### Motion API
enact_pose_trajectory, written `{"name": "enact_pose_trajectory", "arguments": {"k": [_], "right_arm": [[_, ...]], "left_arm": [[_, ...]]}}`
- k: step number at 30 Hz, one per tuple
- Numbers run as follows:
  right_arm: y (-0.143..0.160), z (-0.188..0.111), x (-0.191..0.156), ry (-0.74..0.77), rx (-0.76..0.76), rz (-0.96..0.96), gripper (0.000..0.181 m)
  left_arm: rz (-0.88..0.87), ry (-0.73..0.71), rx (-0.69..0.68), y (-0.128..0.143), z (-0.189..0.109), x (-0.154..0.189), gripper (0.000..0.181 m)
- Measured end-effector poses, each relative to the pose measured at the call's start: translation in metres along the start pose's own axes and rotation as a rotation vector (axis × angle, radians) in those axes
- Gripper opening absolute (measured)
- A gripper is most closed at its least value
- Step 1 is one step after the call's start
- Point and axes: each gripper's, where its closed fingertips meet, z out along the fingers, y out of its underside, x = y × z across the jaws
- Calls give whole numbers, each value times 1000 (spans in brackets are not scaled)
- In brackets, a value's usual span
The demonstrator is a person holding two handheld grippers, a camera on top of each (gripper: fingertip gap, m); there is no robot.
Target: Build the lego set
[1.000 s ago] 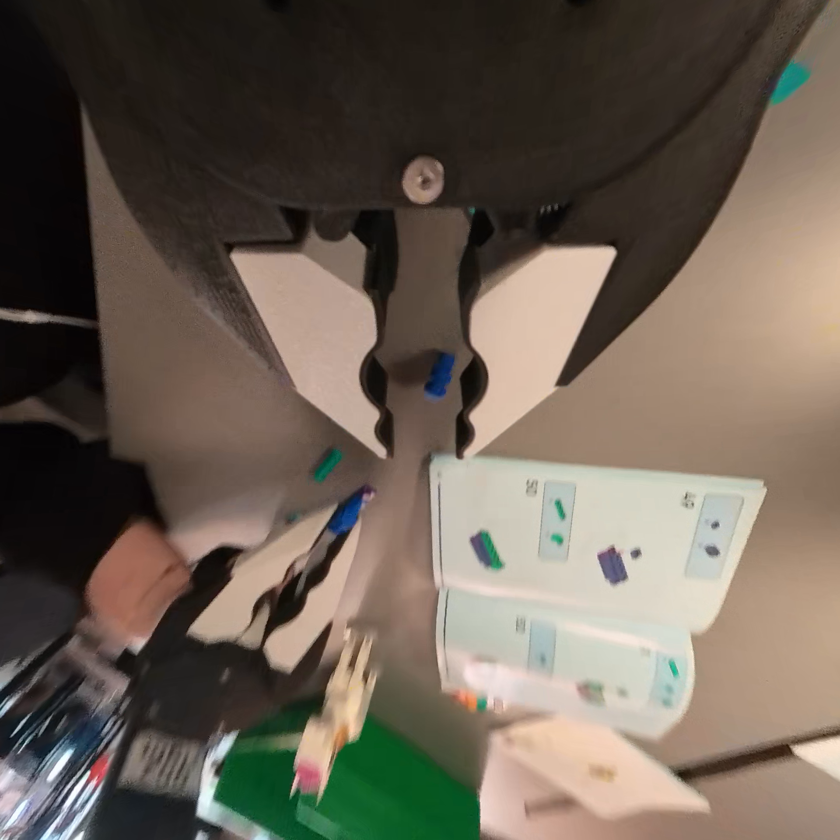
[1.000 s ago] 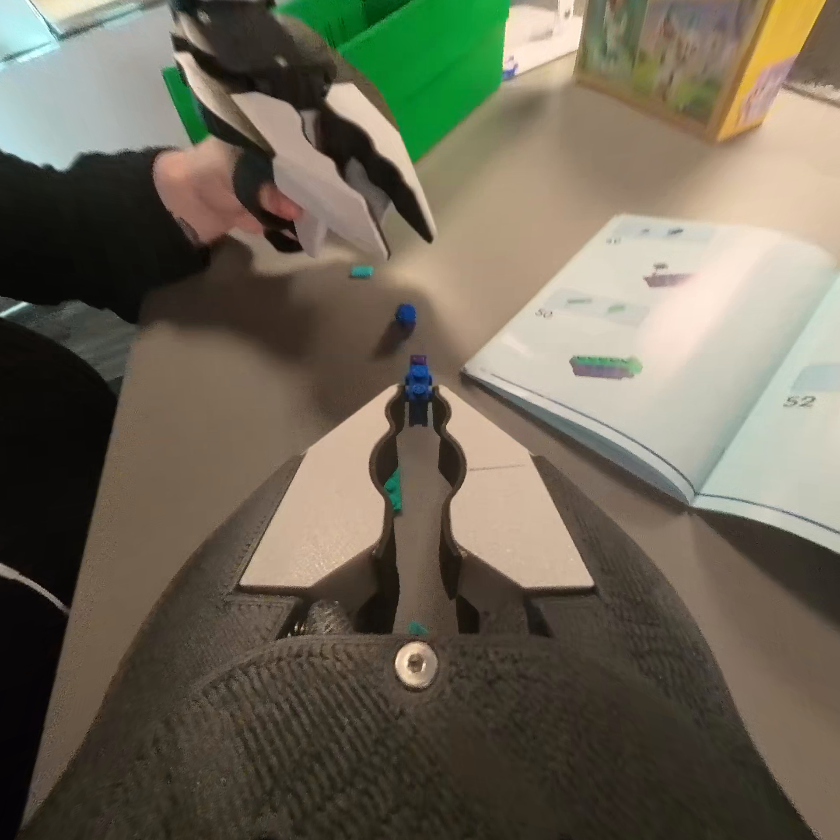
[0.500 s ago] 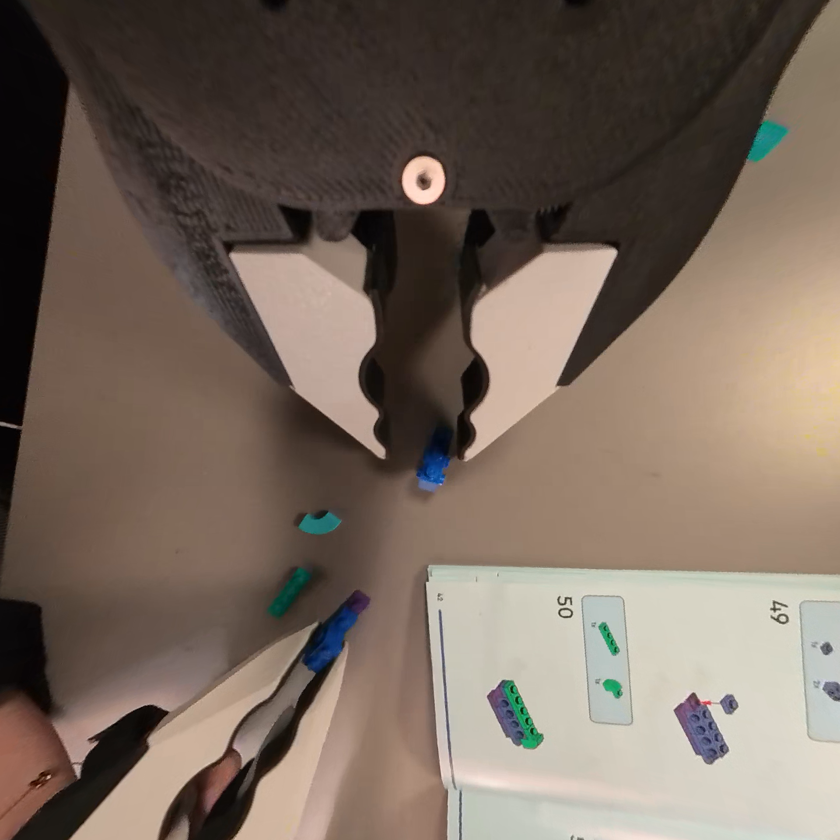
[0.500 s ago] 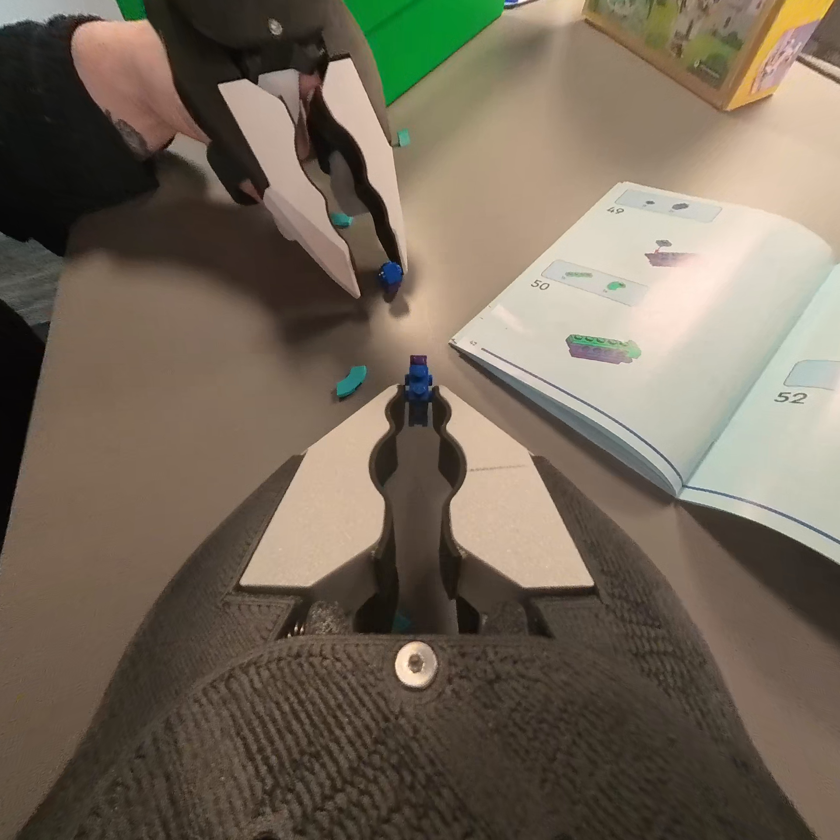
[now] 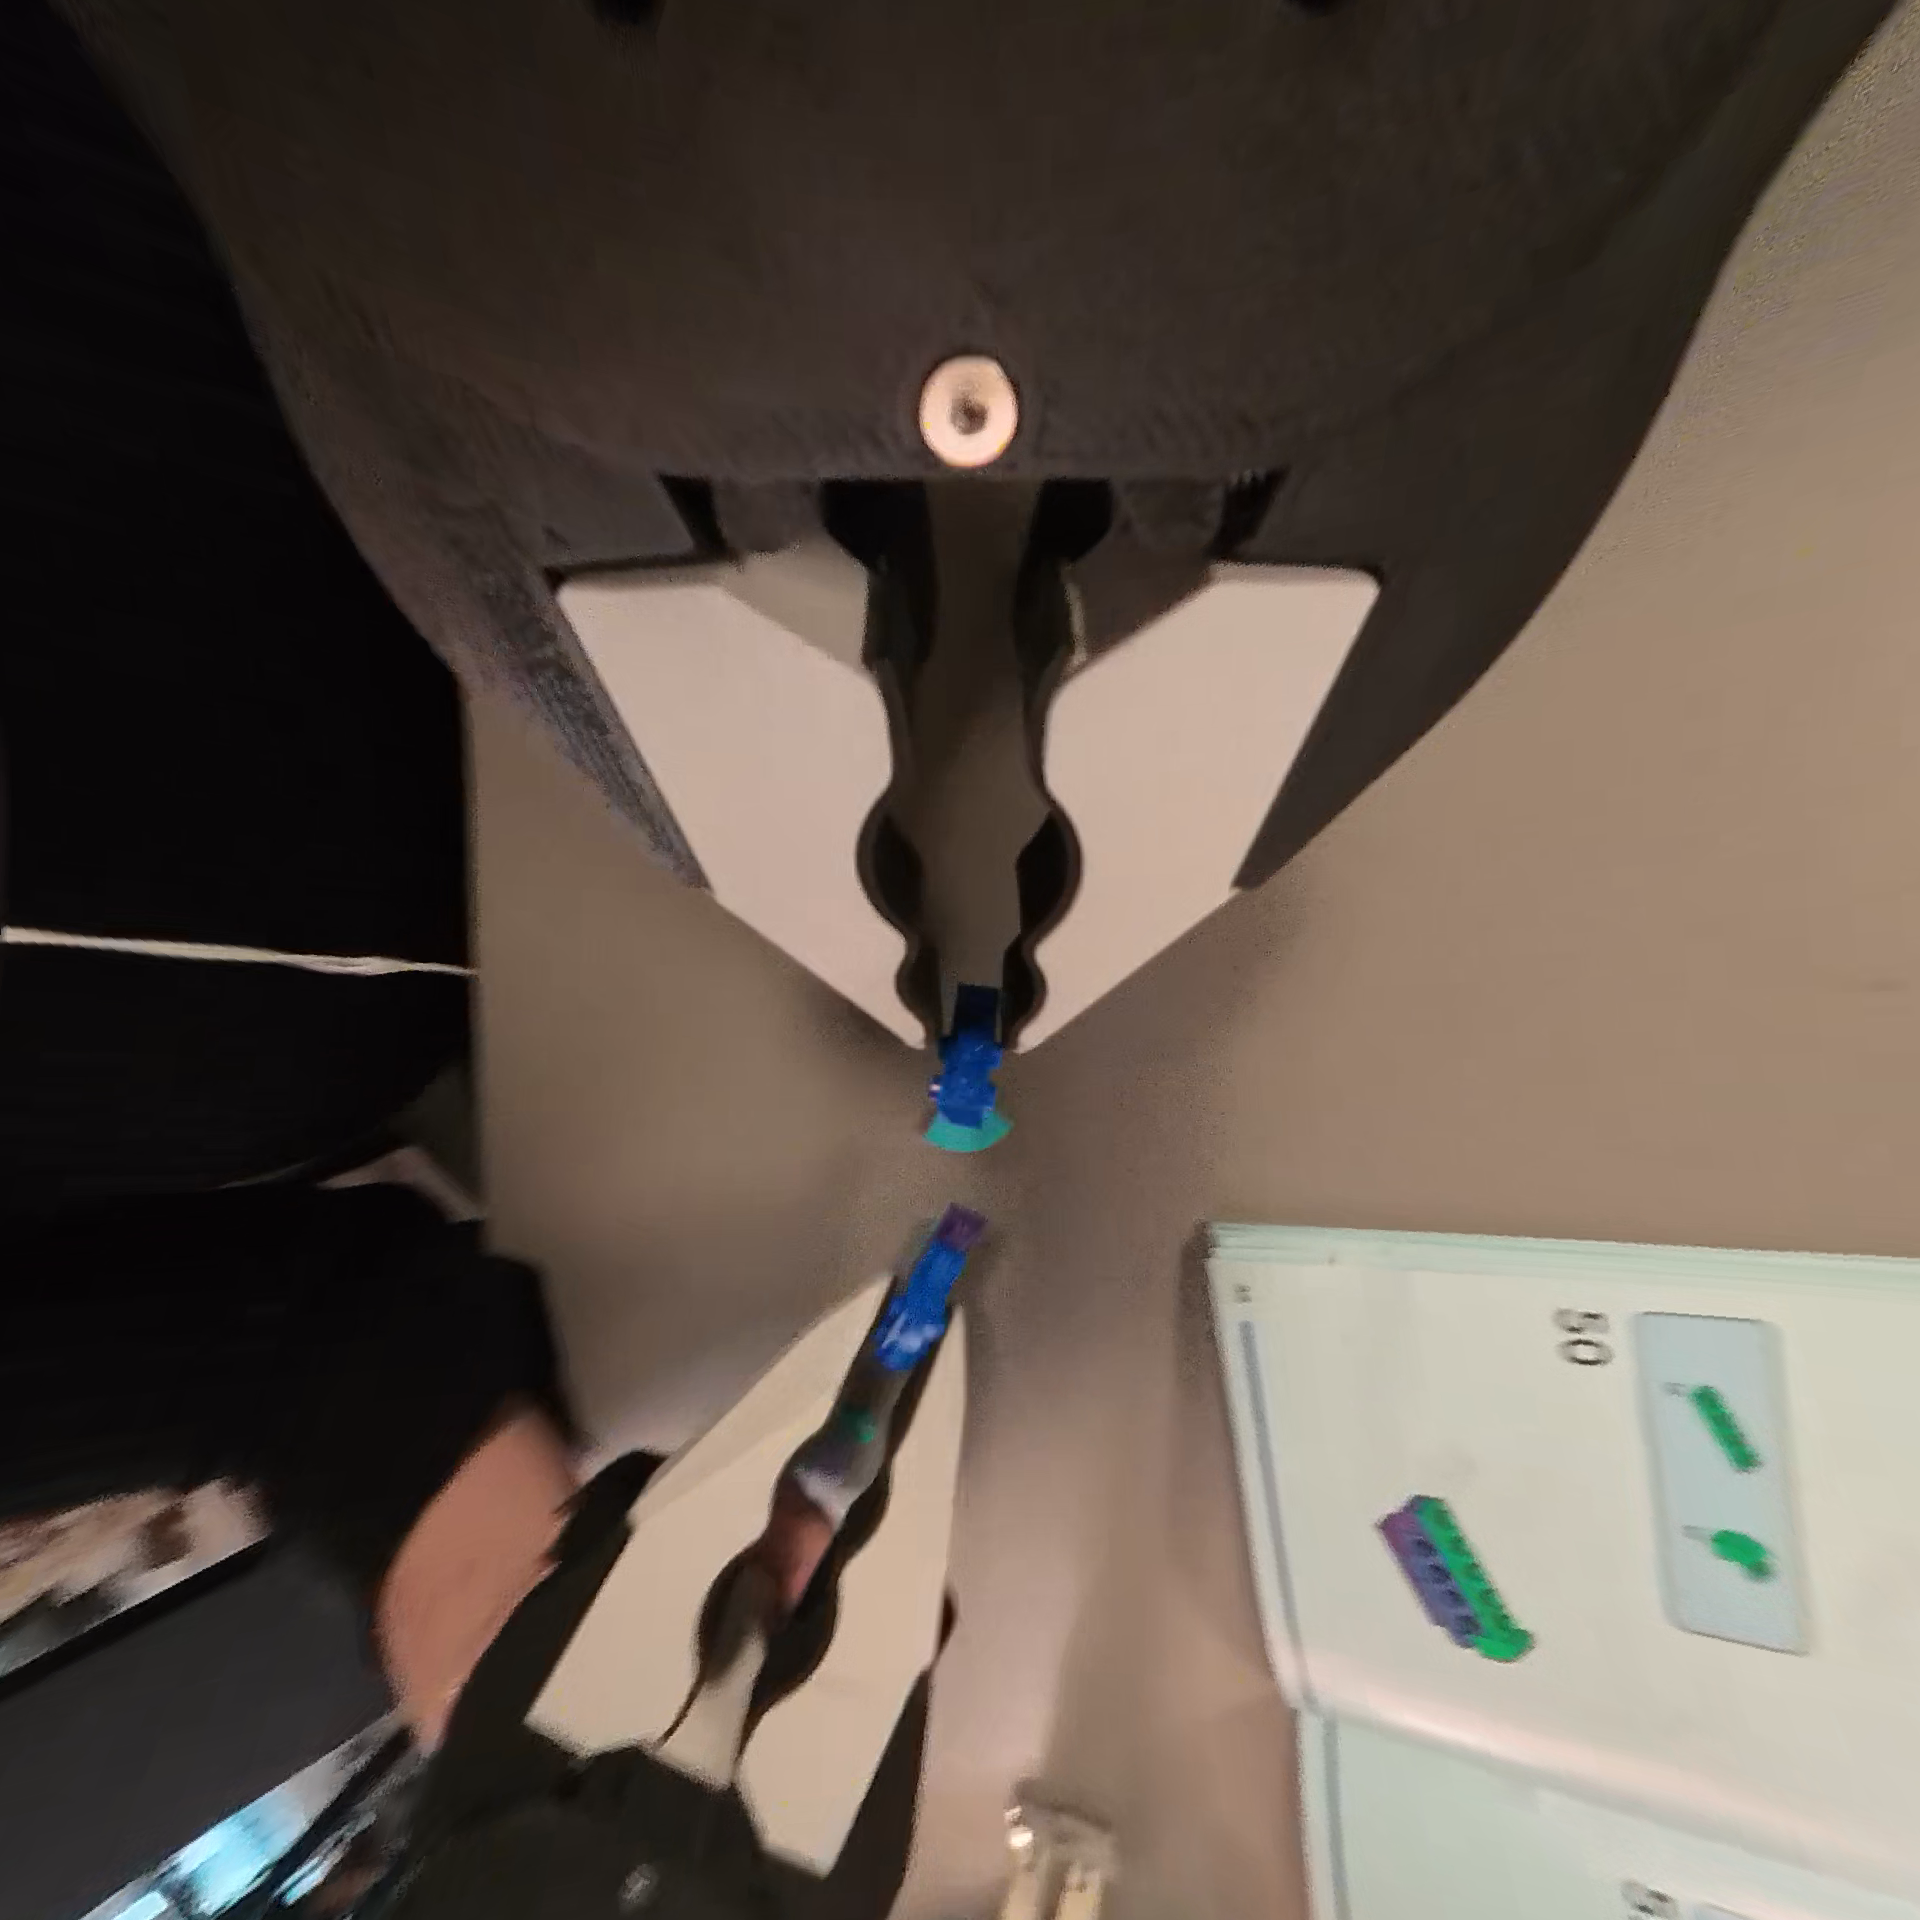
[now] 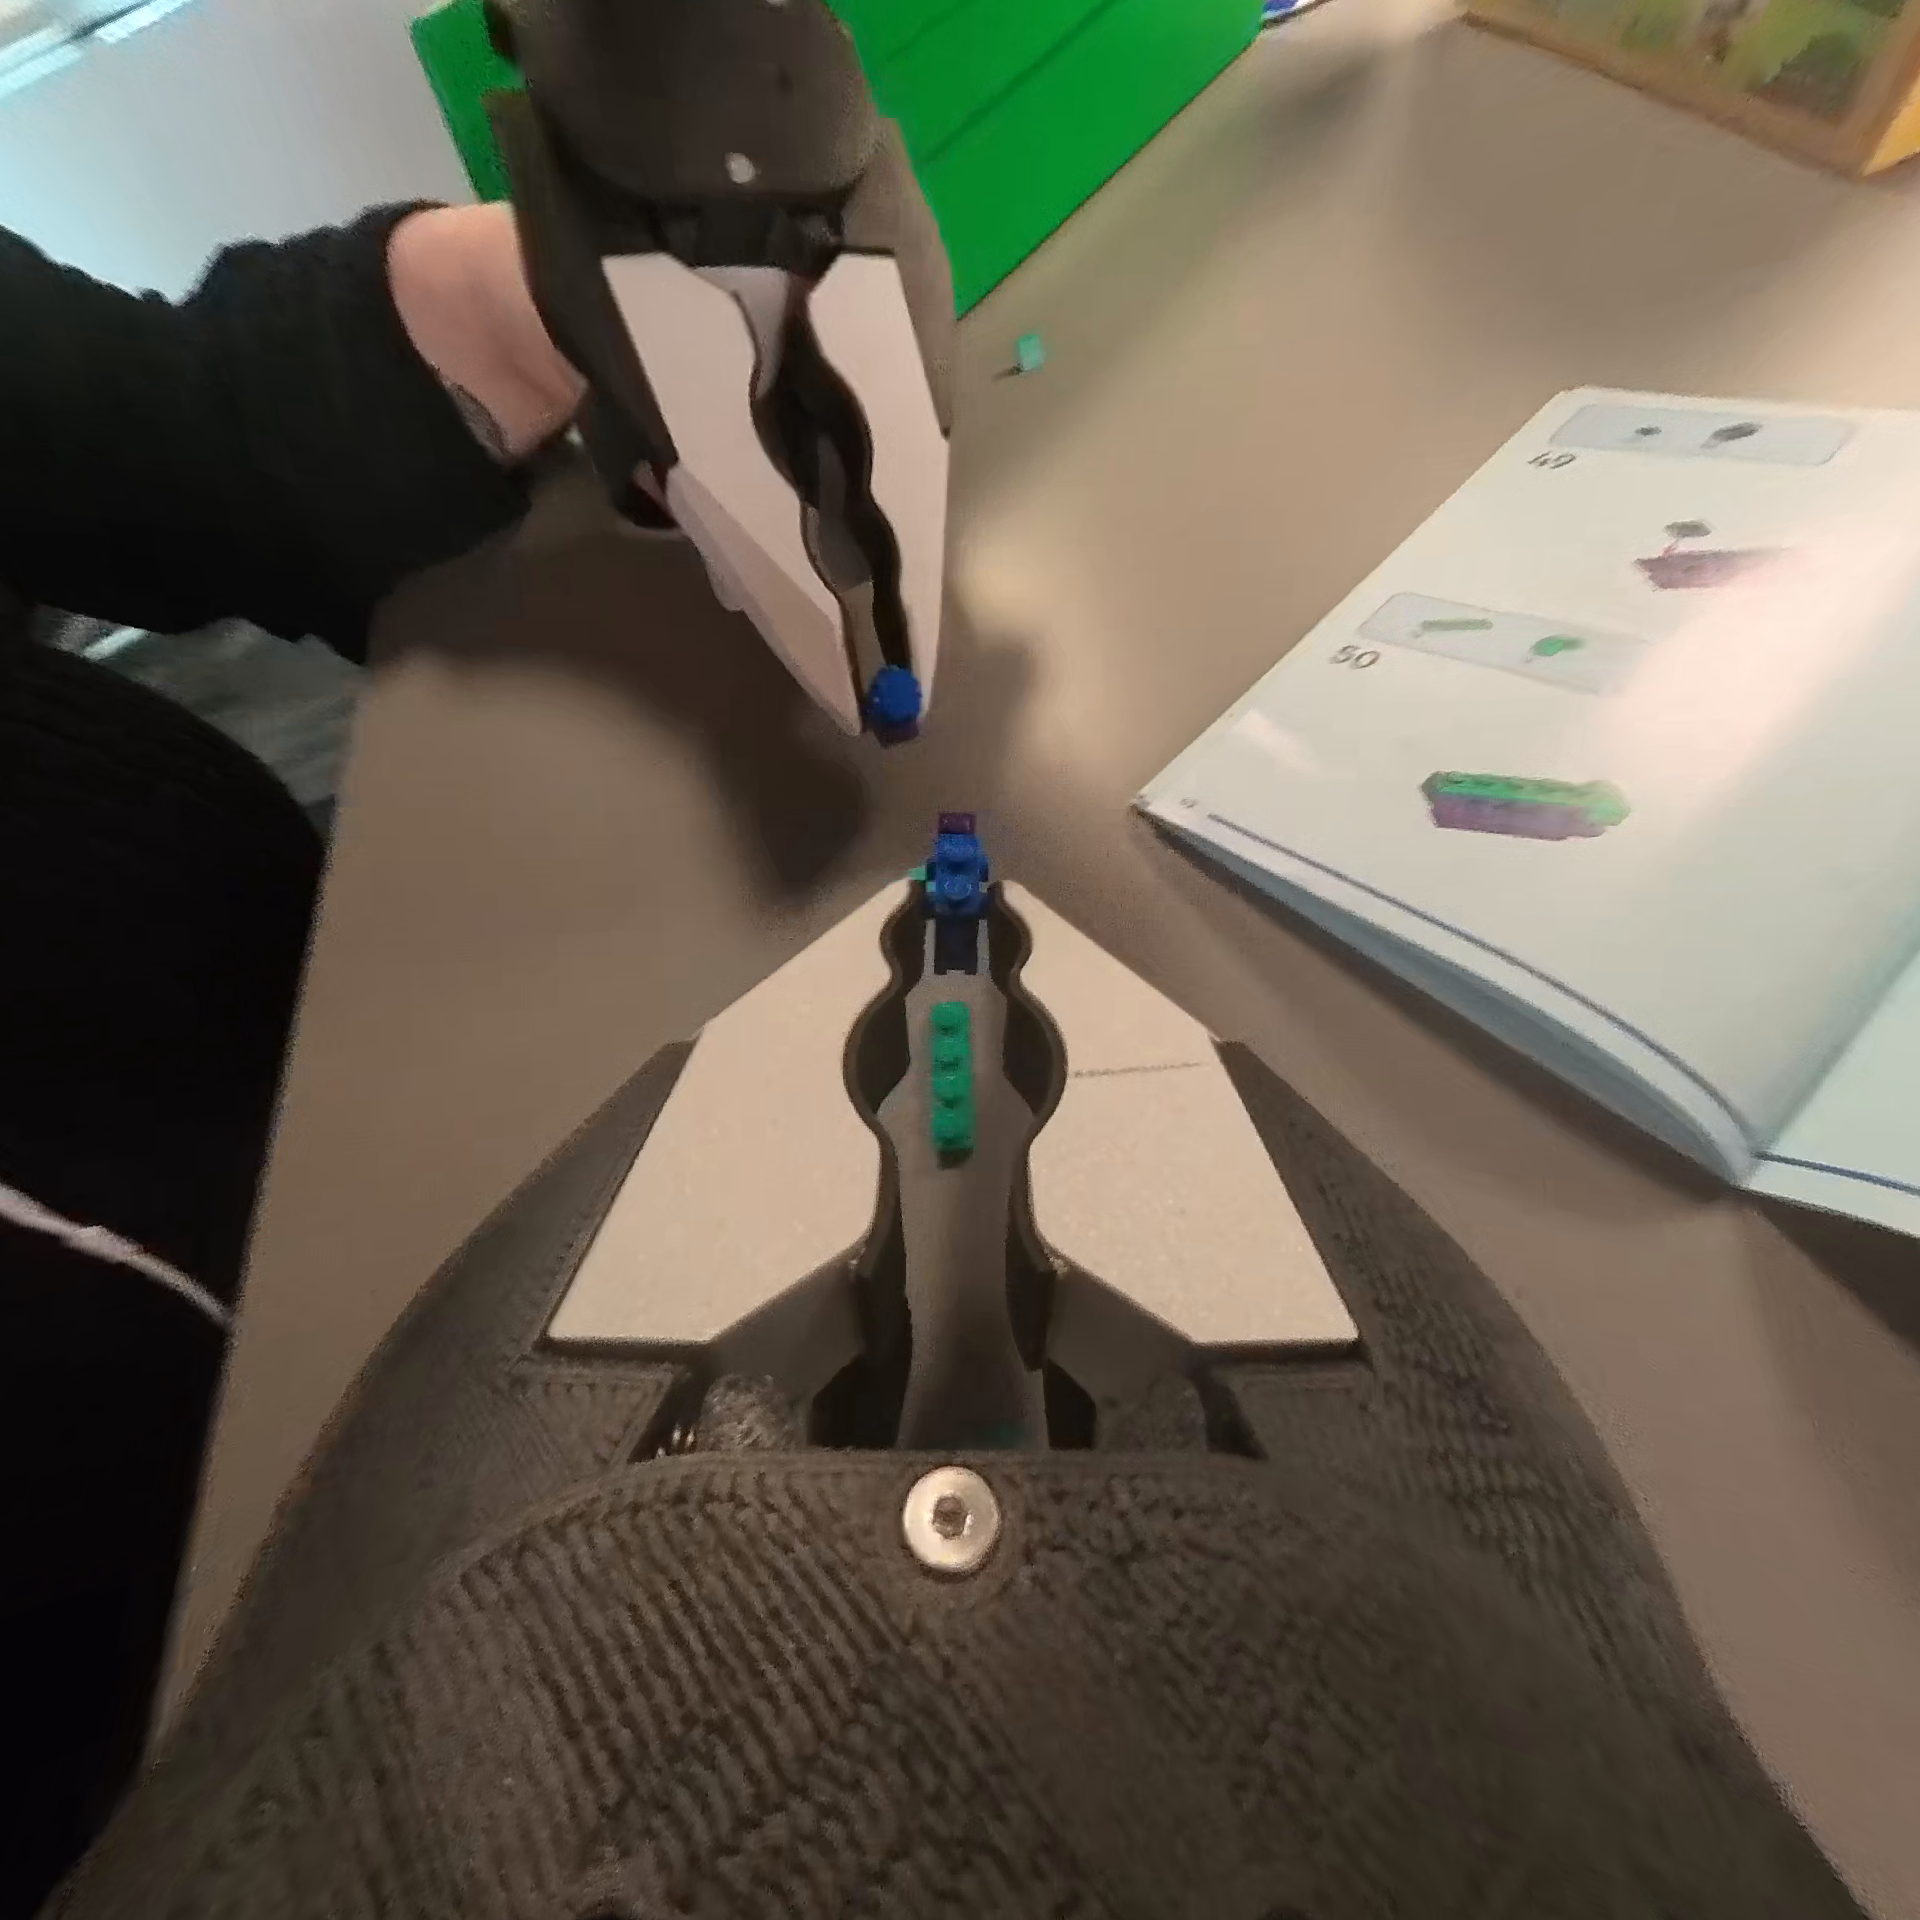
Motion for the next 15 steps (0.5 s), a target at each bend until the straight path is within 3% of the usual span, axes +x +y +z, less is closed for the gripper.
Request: {"name": "enact_pose_trajectory", "arguments": {"k": [1, 6, 15], "right_arm": [[0, 1, -5, -35, -3, 27, 9], [-5, 1, -28, -207, 18, 162, 10], [7, 7, -55, -324, -80, 174, 10]], "left_arm": [[-40, 61, 12, -2, -1, 7, 10], [-190, 252, -41, 7, 3, 27, 10], [-210, 328, -145, 24, 14, 43, 11]]}}
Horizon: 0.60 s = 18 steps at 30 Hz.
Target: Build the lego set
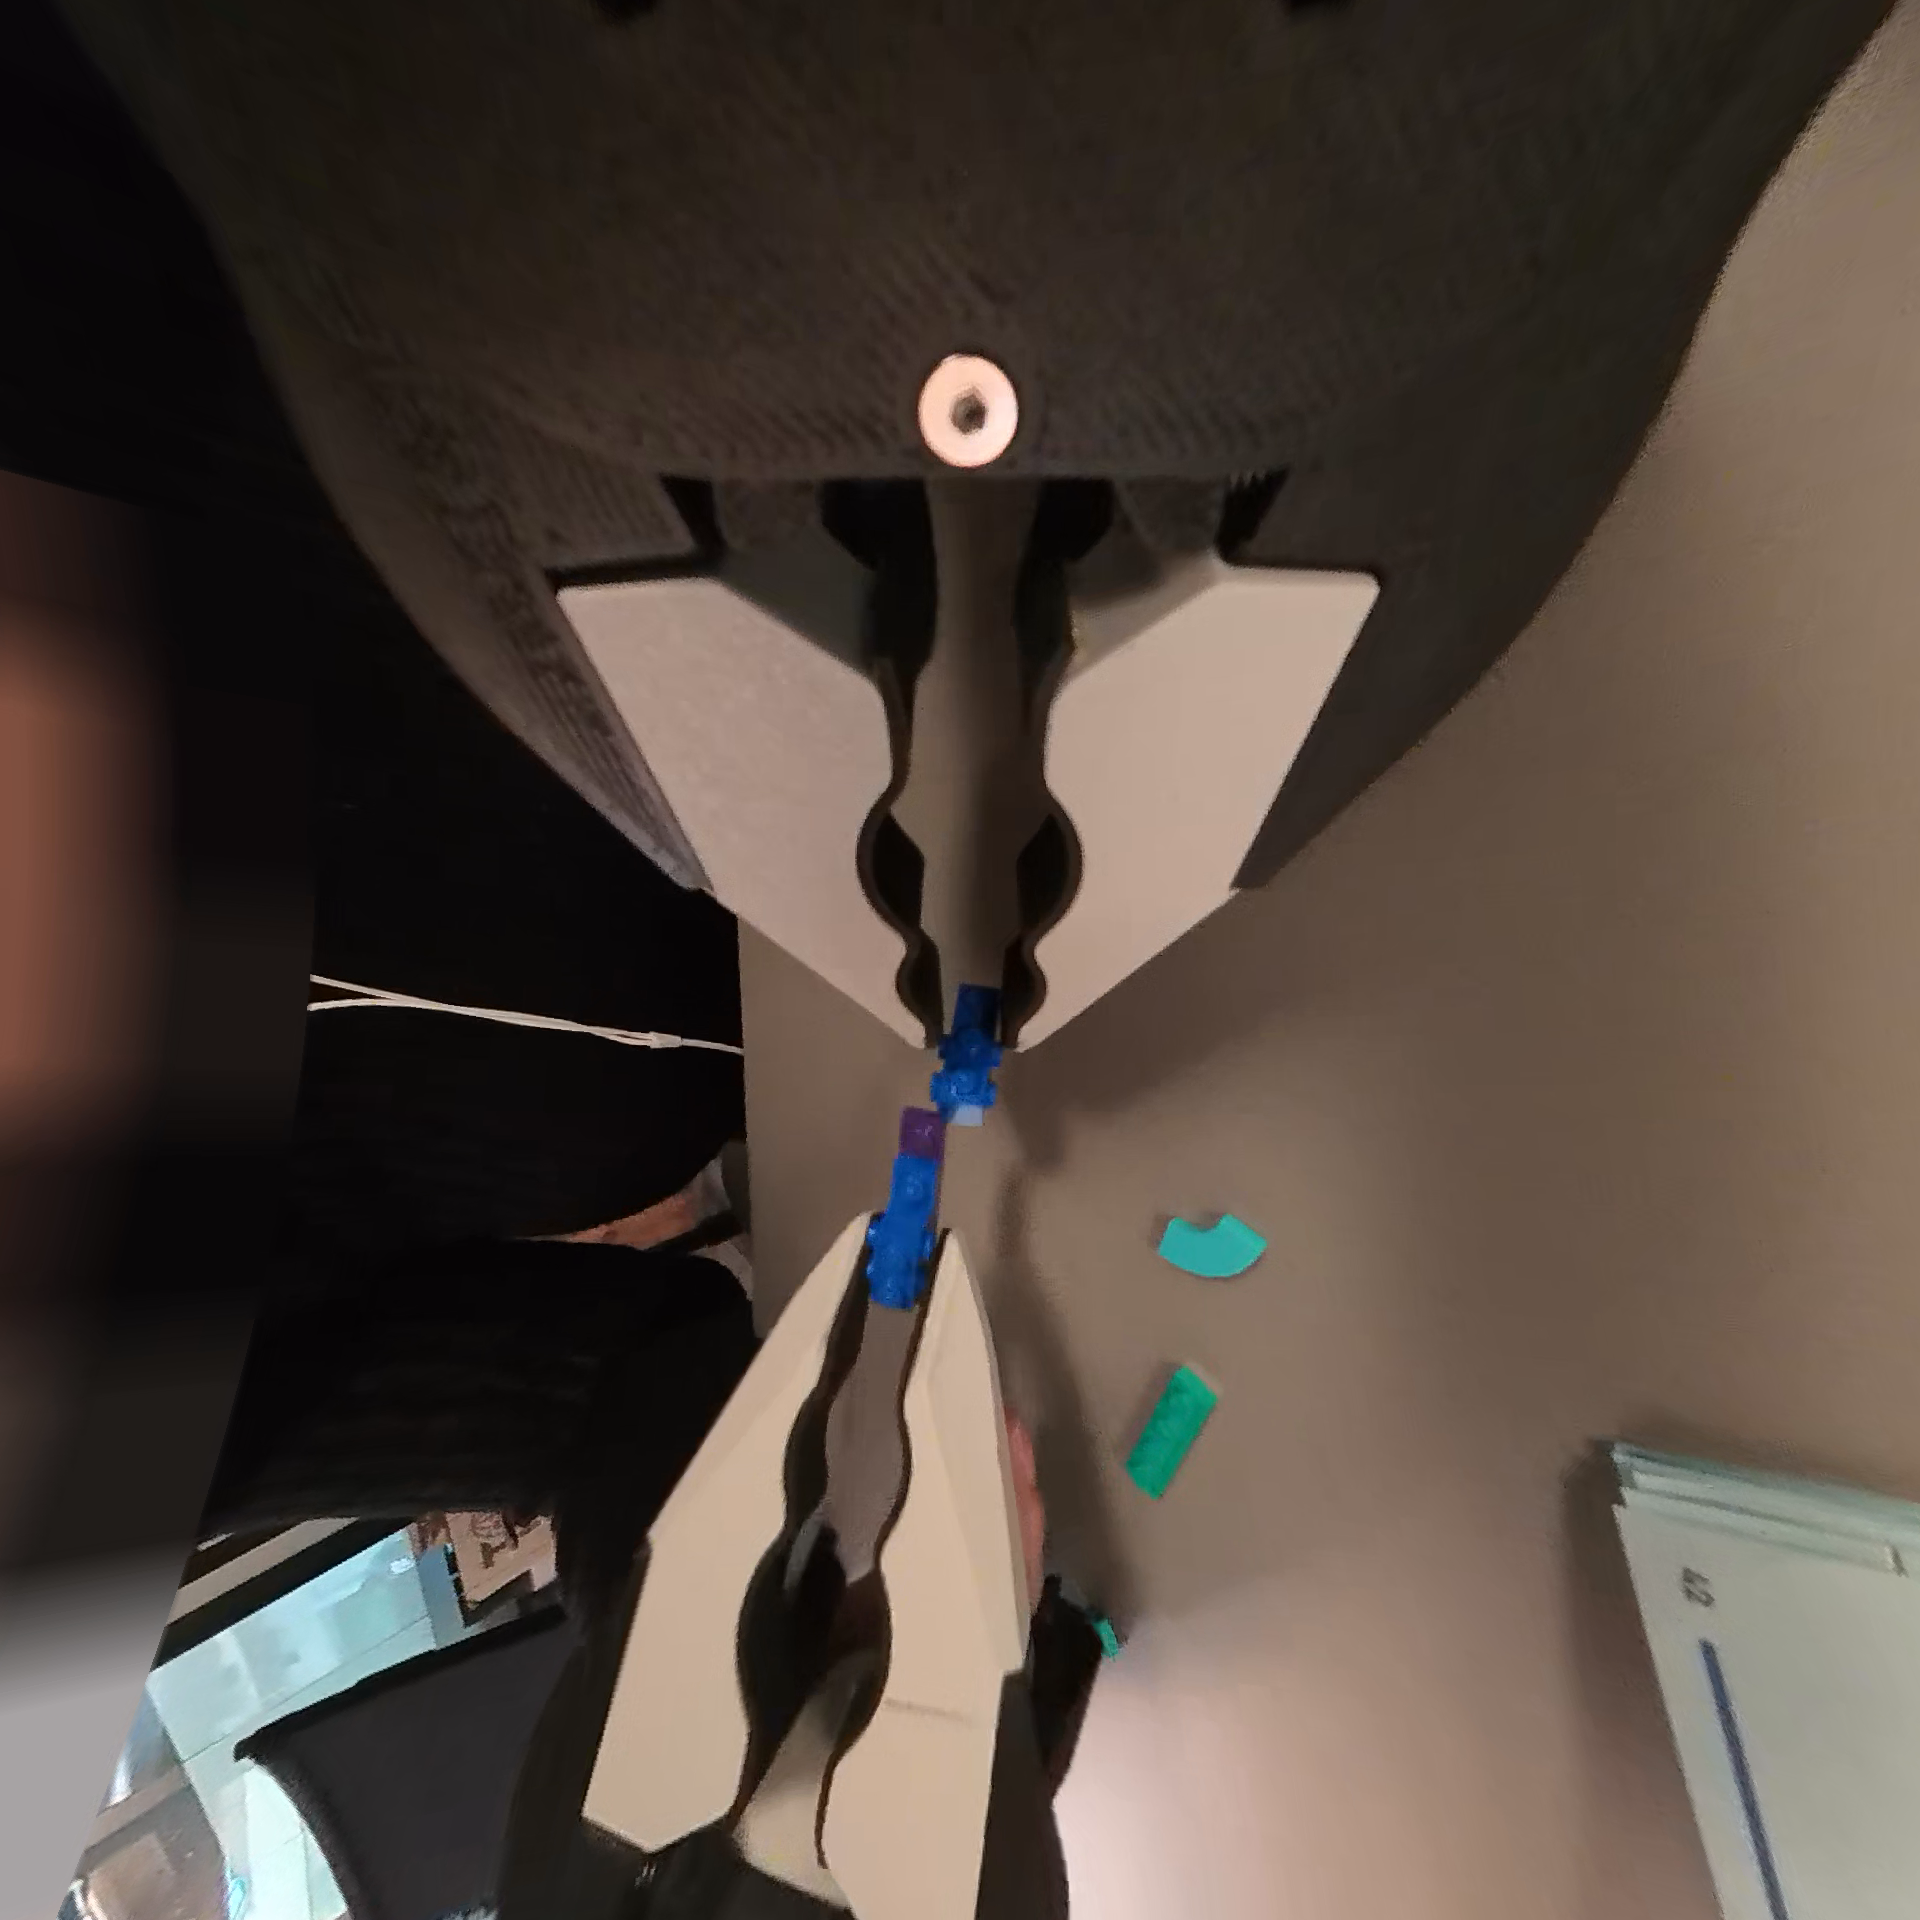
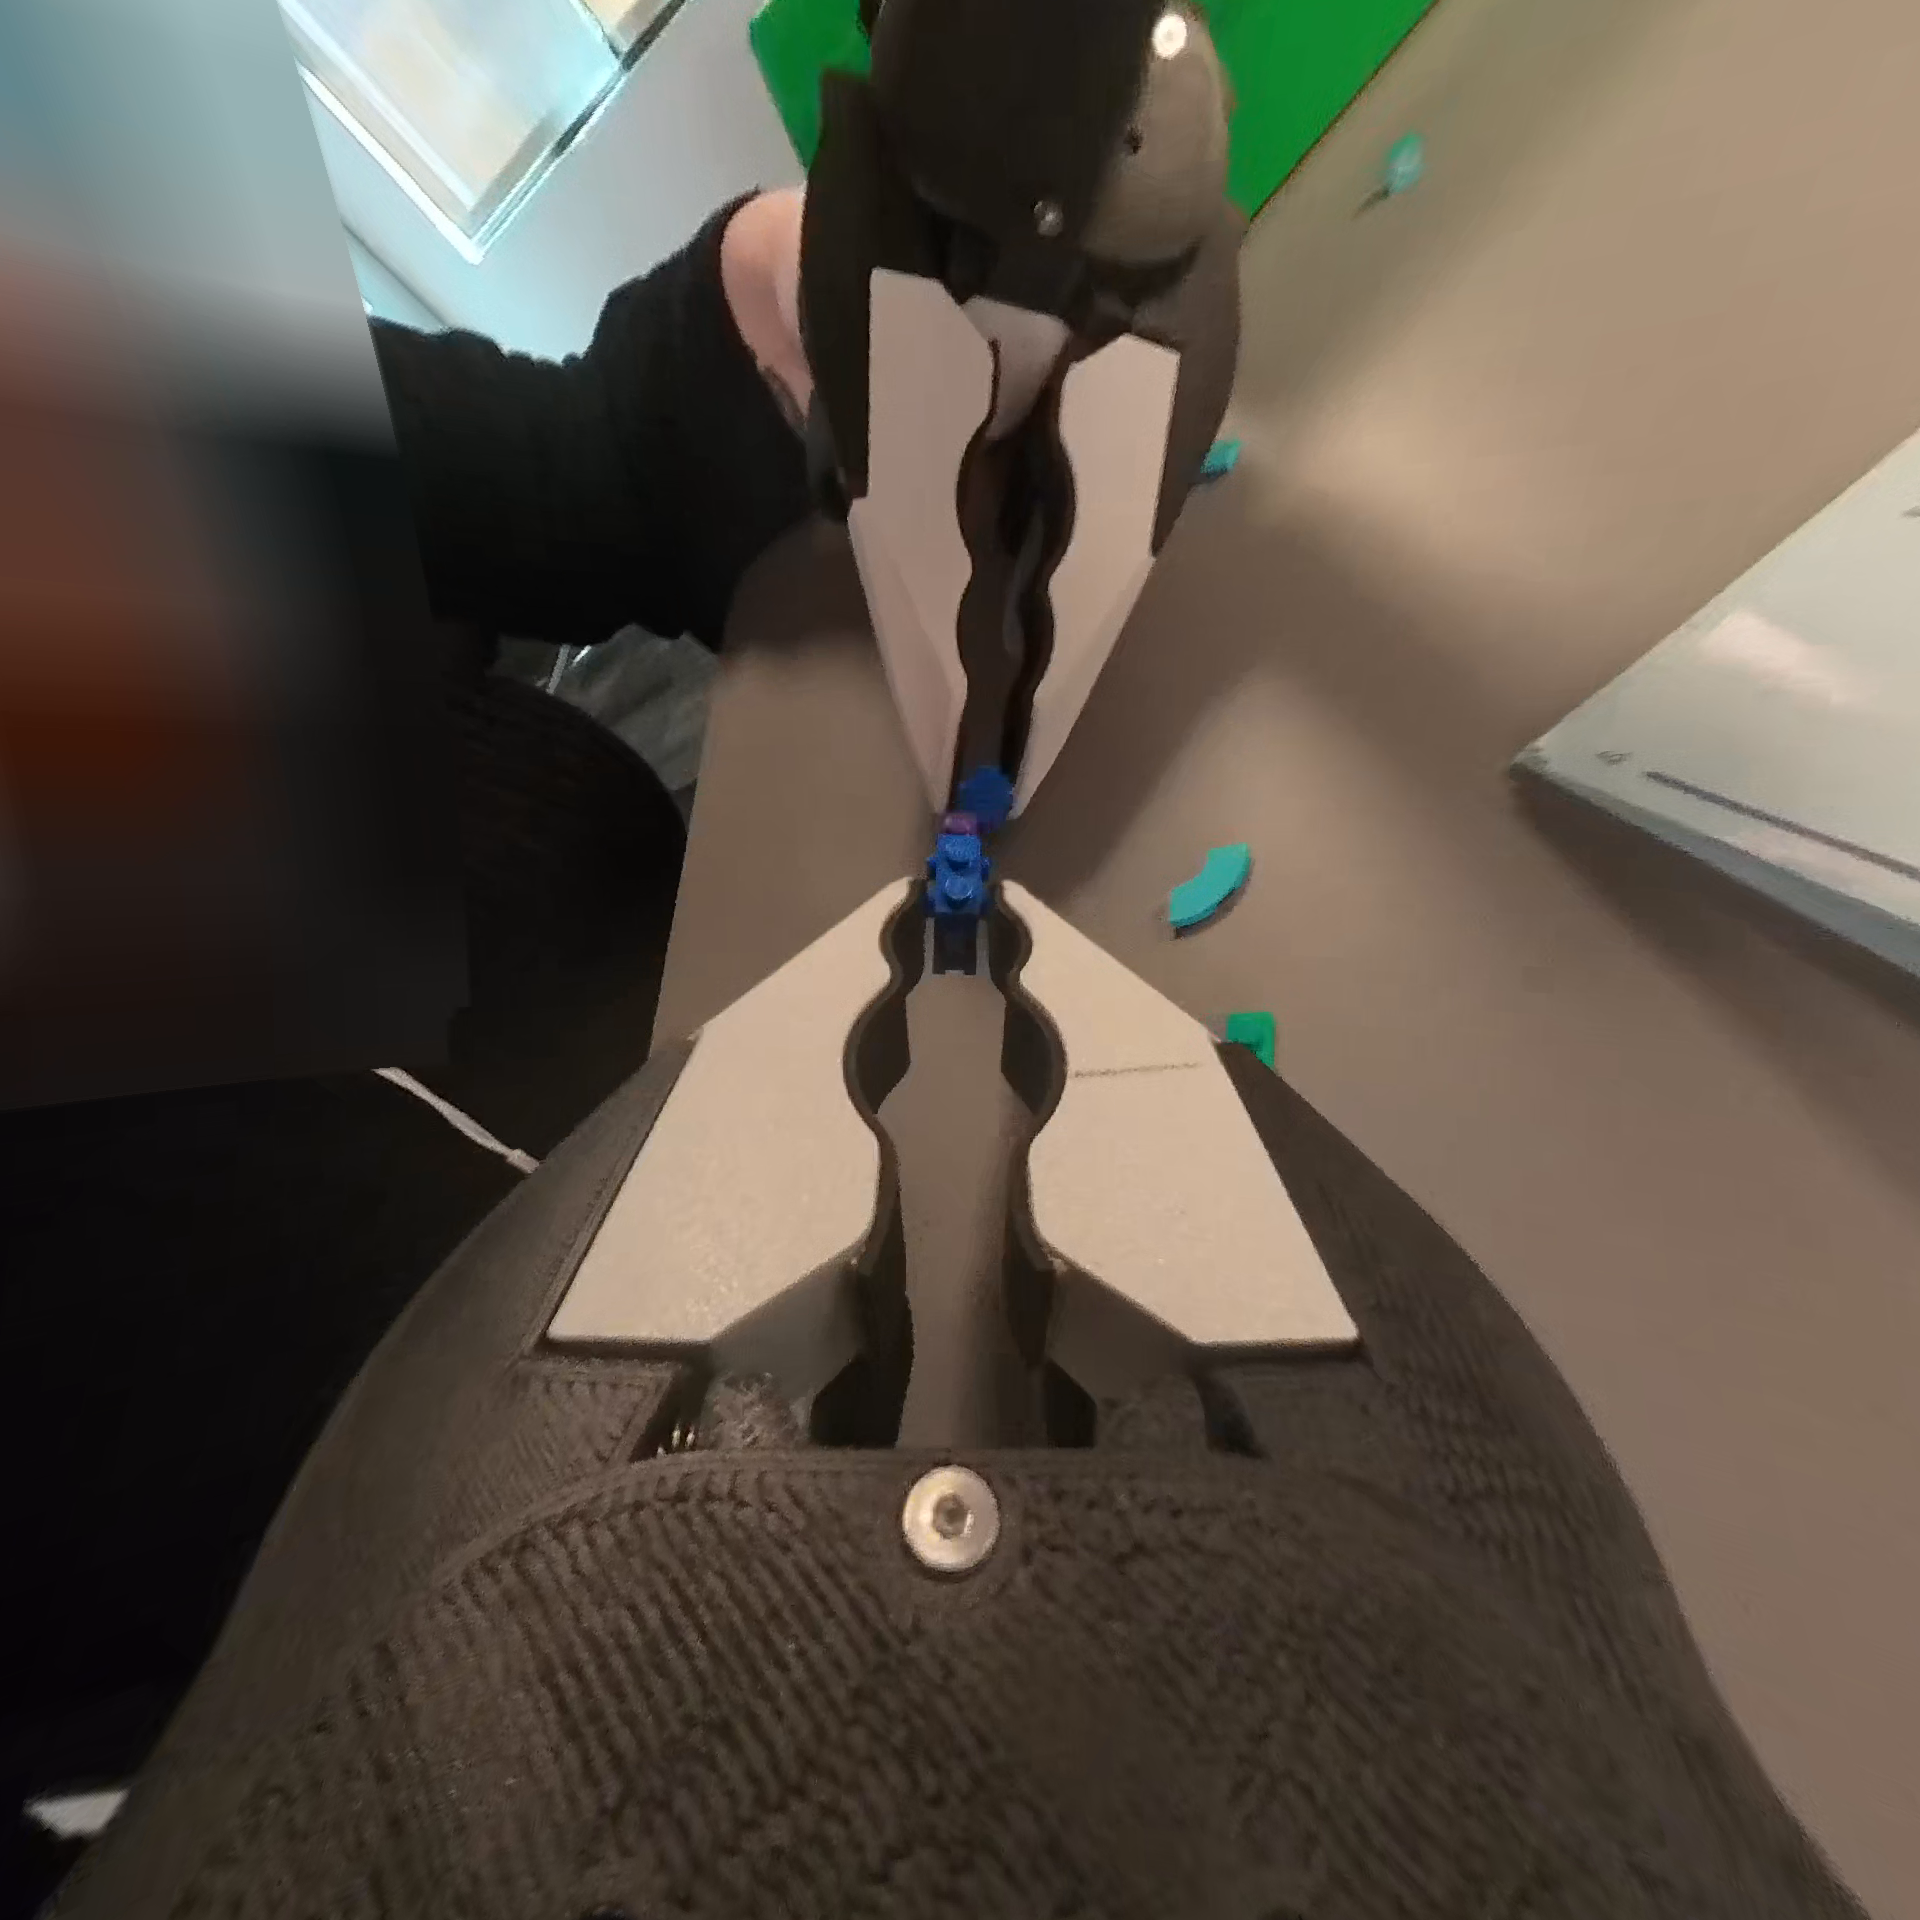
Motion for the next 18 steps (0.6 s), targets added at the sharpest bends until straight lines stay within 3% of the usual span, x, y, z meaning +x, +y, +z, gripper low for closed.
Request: {"name": "enact_pose_trajectory", "arguments": {"k": [18], "right_arm": [[9, 8, -2, 5, -57, -23, 9]], "left_arm": [[-7, 43, -57, 9, 7, 7, 11]]}}
